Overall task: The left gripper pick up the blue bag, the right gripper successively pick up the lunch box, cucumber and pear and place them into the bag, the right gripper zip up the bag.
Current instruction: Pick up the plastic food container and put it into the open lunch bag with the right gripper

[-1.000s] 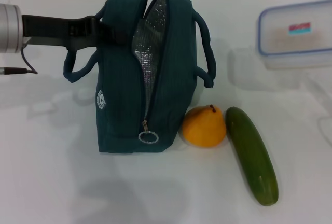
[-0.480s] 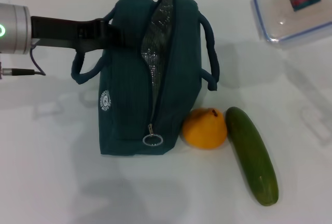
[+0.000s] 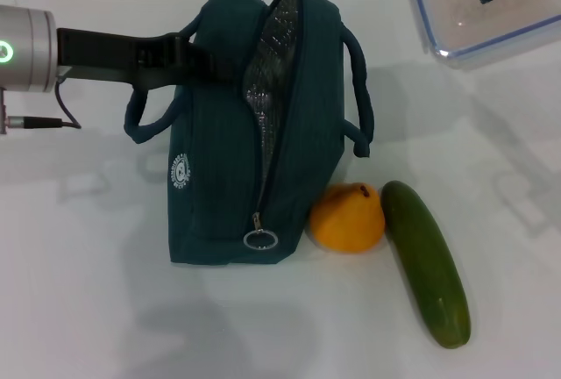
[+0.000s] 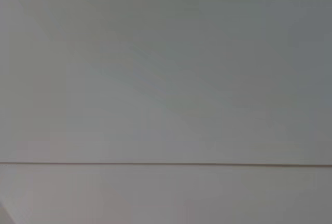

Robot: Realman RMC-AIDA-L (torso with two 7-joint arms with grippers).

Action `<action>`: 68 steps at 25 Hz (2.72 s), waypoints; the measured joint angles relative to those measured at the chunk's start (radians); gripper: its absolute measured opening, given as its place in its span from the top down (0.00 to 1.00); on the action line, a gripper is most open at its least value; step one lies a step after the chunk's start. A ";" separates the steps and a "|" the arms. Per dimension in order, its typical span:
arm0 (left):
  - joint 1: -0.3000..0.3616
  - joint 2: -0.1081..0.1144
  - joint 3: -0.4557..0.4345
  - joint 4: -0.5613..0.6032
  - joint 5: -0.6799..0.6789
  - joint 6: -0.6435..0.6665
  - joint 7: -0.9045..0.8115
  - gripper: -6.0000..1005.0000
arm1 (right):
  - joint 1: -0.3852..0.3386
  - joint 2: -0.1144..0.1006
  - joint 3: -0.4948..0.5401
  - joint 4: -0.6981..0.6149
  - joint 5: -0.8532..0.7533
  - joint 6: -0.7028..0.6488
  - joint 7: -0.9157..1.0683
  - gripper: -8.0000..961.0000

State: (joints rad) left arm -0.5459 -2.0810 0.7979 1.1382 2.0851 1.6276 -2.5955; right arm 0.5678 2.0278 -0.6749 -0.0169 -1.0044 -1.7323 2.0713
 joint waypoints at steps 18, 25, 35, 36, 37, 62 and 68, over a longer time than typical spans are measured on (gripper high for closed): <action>-0.003 0.000 0.028 0.004 -0.011 0.000 0.006 0.96 | 0.173 0.000 -0.012 0.010 -0.006 -0.004 -0.033 0.84; -0.004 0.001 0.030 0.007 -0.032 0.021 0.017 0.96 | 0.269 0.000 -0.037 0.021 -0.010 0.058 -0.078 0.83; -0.010 0.004 0.053 0.008 -0.037 0.027 0.025 0.96 | 0.323 0.000 -0.041 0.023 -0.072 0.193 -0.105 0.82; -0.012 0.004 0.053 0.008 -0.037 0.027 0.028 0.96 | 0.327 0.000 -0.041 0.025 -0.086 0.203 -0.107 0.82; -0.014 0.003 0.053 0.008 -0.037 0.026 0.031 0.96 | 0.331 0.000 -0.040 0.029 -0.096 0.210 -0.110 0.82; -0.017 0.002 0.043 0.001 -0.054 -0.037 0.071 0.95 | 0.312 0.000 -0.041 0.094 -0.213 0.276 -0.183 0.80; -0.018 0.002 0.043 -0.001 -0.054 -0.037 0.081 0.95 | 0.325 0.000 -0.041 0.095 -0.233 0.303 -0.203 0.80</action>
State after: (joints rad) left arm -0.5640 -2.0785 0.8406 1.1374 2.0308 1.5901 -2.5144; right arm 0.8929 2.0278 -0.7156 0.0778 -1.2378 -1.4292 1.8682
